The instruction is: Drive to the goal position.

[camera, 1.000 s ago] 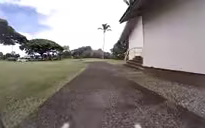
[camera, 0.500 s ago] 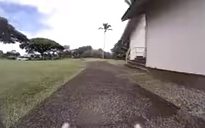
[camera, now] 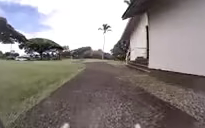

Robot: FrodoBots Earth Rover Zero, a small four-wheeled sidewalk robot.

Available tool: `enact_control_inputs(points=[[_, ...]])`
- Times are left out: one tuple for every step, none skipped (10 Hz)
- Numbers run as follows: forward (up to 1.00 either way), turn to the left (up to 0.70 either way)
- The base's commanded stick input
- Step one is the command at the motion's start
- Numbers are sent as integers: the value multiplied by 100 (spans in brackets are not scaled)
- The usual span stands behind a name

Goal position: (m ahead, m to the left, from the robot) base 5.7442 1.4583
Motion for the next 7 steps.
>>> enact_control_inputs(points=[[70, 0], [70, 0], [70, 0], [70, 0], [70, 0], [70, 0], [70, 0]])
